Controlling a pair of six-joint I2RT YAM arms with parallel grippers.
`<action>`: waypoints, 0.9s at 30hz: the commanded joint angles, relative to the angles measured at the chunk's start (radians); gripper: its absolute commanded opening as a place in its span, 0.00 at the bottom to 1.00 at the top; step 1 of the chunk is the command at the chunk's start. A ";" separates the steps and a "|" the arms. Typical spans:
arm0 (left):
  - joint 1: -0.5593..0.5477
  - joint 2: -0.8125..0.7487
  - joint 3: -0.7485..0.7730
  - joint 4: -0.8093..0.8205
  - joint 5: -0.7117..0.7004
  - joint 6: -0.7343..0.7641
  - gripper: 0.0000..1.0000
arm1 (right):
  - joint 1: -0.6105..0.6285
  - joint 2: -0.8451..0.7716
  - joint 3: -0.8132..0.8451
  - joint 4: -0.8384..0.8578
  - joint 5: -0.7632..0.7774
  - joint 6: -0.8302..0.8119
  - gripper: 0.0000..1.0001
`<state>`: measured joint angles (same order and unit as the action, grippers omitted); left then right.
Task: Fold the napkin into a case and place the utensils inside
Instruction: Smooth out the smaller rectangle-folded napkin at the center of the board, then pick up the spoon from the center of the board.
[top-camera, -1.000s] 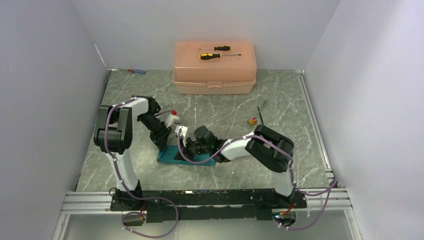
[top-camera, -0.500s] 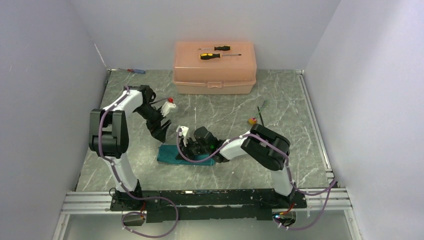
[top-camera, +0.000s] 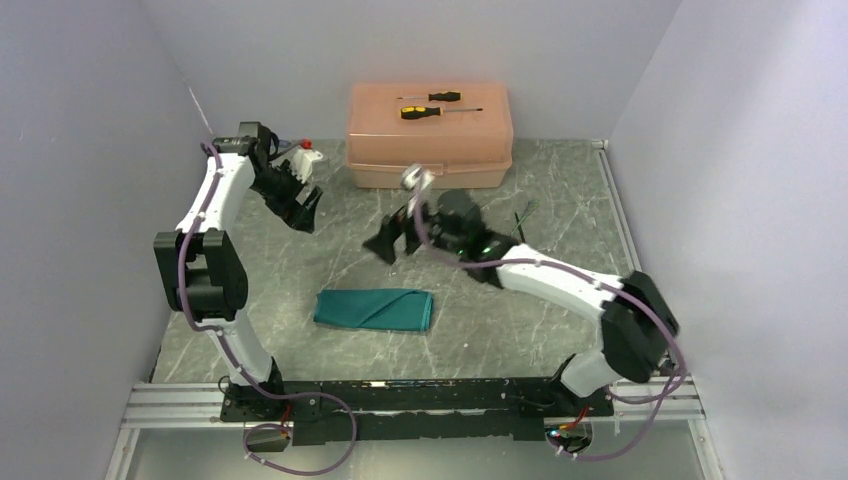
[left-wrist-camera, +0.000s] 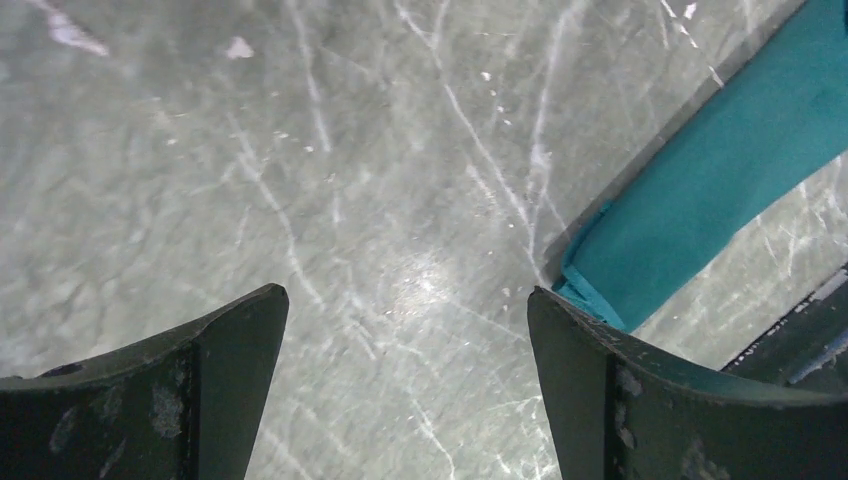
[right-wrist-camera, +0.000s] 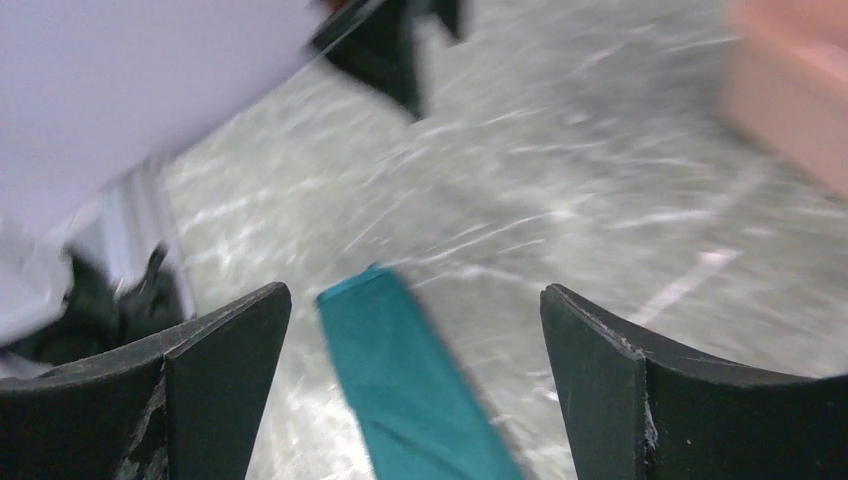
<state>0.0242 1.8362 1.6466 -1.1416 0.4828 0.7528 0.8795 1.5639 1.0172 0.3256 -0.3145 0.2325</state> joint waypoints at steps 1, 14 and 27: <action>-0.002 -0.071 0.042 0.037 -0.124 -0.134 0.95 | -0.147 -0.145 0.065 -0.380 0.292 0.127 1.00; 0.040 0.032 0.143 0.011 -0.142 -0.331 0.95 | -0.585 -0.044 0.059 -0.776 0.604 0.362 0.95; 0.108 -0.069 0.074 0.115 -0.207 -0.389 0.95 | -0.629 0.254 0.245 -0.752 0.624 0.362 0.71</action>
<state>0.1062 1.8126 1.6871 -1.0279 0.2703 0.3874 0.2577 1.7950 1.1934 -0.4385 0.2615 0.5880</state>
